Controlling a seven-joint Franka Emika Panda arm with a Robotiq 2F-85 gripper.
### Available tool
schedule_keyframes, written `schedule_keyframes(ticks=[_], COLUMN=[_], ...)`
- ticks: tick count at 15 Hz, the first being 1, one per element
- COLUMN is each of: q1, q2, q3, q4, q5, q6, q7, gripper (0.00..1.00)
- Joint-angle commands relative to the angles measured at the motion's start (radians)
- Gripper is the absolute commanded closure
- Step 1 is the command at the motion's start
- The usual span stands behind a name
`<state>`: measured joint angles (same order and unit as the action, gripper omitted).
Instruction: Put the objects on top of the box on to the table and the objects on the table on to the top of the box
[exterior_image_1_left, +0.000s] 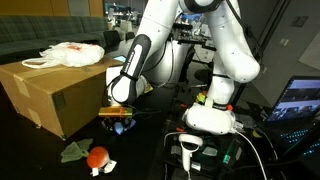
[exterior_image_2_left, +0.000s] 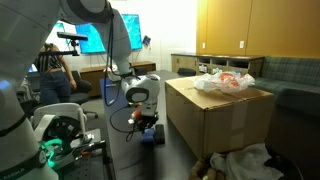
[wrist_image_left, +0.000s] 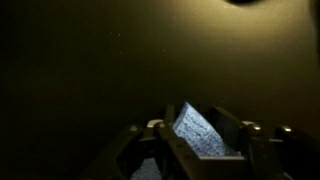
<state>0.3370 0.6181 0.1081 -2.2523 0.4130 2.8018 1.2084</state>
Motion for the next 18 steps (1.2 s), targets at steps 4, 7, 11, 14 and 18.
schedule_keyframes(ticks=[4, 7, 11, 14, 18], q1=[-0.031, -0.023, 0.024, 0.112, 0.200], q2=[0.013, 0.000, -0.055, -0.146, -0.294], q3=[-0.008, -0.030, -0.111, -0.218, -0.323], q4=[0.016, 0.008, -0.036, -0.117, -0.212], q5=[-0.027, -0.037, -0.105, -0.251, -0.506], q6=[-0.010, -0.011, -0.015, -0.020, -0.064], q7=[-0.013, 0.002, 0.045, 0.081, 0.099], gripper=[0.86, 0.86, 0.87, 0.87, 0.87])
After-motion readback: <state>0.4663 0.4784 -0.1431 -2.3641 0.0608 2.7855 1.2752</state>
